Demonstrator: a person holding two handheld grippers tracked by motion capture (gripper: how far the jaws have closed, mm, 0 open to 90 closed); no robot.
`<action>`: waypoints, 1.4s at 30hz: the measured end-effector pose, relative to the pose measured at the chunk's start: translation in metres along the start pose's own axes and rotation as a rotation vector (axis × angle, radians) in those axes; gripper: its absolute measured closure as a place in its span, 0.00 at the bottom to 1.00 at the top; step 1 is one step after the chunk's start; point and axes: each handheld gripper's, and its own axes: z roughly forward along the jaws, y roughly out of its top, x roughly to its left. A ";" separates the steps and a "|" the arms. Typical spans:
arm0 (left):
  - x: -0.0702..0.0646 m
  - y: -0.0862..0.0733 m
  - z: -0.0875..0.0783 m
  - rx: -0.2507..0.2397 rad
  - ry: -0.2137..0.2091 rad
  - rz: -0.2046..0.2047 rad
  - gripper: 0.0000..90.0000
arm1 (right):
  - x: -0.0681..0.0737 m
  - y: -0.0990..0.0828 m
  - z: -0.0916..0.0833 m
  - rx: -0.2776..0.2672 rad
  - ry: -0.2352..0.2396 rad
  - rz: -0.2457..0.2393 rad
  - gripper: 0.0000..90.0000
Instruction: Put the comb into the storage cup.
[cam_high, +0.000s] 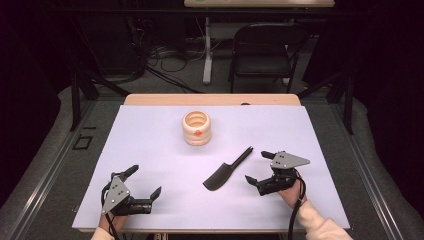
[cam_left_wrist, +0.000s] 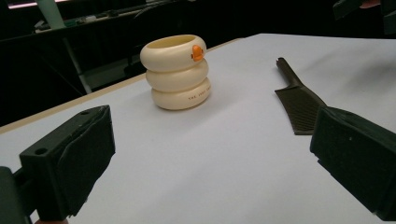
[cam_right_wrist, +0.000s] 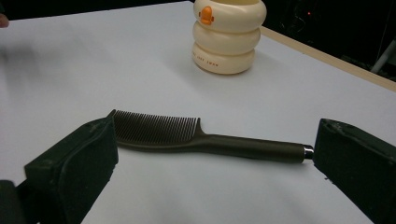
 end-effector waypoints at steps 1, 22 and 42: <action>0.000 0.000 0.000 0.000 0.001 0.000 0.00 | -0.001 0.000 0.001 -0.001 -0.001 0.004 0.00; 0.001 0.000 0.001 0.000 -0.003 -0.007 0.00 | -0.016 0.009 0.016 0.013 -0.008 0.018 0.00; 0.001 0.000 0.002 -0.003 -0.003 -0.005 0.00 | -0.036 0.013 0.043 0.072 -0.004 0.064 0.00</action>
